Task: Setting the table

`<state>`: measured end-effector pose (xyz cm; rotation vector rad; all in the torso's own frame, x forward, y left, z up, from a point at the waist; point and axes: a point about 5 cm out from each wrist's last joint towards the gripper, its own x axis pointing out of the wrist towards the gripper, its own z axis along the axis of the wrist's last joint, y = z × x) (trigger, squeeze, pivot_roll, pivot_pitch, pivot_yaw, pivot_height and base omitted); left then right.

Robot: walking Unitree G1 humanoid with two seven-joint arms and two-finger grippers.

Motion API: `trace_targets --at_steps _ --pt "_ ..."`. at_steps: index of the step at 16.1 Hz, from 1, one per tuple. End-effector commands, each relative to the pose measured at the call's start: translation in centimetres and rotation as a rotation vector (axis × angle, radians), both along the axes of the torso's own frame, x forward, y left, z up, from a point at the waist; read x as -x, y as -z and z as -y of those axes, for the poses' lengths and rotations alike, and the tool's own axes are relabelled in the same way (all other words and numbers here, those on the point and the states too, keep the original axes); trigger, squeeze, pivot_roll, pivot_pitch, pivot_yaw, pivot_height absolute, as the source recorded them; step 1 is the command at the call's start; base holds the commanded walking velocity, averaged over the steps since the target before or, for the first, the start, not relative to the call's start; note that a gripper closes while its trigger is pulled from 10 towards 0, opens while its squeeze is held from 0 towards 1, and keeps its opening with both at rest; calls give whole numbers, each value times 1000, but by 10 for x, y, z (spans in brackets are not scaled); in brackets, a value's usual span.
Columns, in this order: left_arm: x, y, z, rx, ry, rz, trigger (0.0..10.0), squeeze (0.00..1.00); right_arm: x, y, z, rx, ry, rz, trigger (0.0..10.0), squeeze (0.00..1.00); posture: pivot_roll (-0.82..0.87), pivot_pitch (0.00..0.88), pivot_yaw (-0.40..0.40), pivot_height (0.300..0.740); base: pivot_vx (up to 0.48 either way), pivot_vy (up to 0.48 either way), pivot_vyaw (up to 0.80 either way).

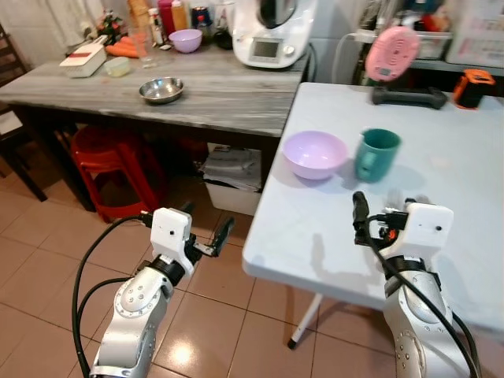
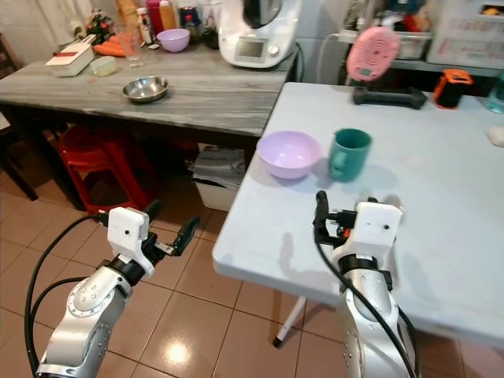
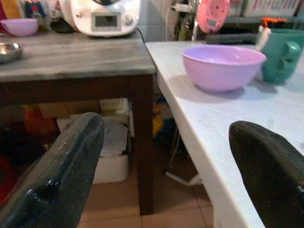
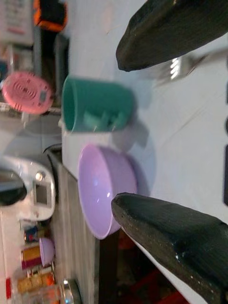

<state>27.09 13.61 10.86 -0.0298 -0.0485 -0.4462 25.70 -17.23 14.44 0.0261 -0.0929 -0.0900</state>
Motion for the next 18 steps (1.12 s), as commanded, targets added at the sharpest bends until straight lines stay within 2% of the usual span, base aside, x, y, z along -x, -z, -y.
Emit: trace_targets --at_steps 1,7,12,14,15,17,18 --pt "0 -3 -6 -11 -12 6 10000 0 1 -5 -8 18 -40 26 10000 0 -30 0 56 740 322 0 0" --pt "0 -3 -4 -6 -12 3 10000 0 1 -6 -13 67 -71 41 10000 0 -28 0 56 740 321 0 0" --pt "4 5 -4 -15 -6 -23 10000 0 0 -3 -21 91 -144 9 10000 0 -32 0 57 740 0 0 0" --pt "6 9 -5 -25 17 -44 10000 0 -2 -1 -23 98 -167 -8 10000 0 -34 0 56 740 0 0 0" --pt "12 15 0 -4 91 -78 10000 0 -5 6 -22 156 -192 -57 10000 0 -32 0 54 740 0 0 0" --pt "15 17 1 5 110 -91 10000 0 -7 7 -21 167 -202 -74 10000 0 -35 0 48 740 0 0 0" --pt "20 20 5 -3 149 -95 10000 0 -12 7 -20 206 -232 -93 10000 0 -37 0 46 740 0 0 0"
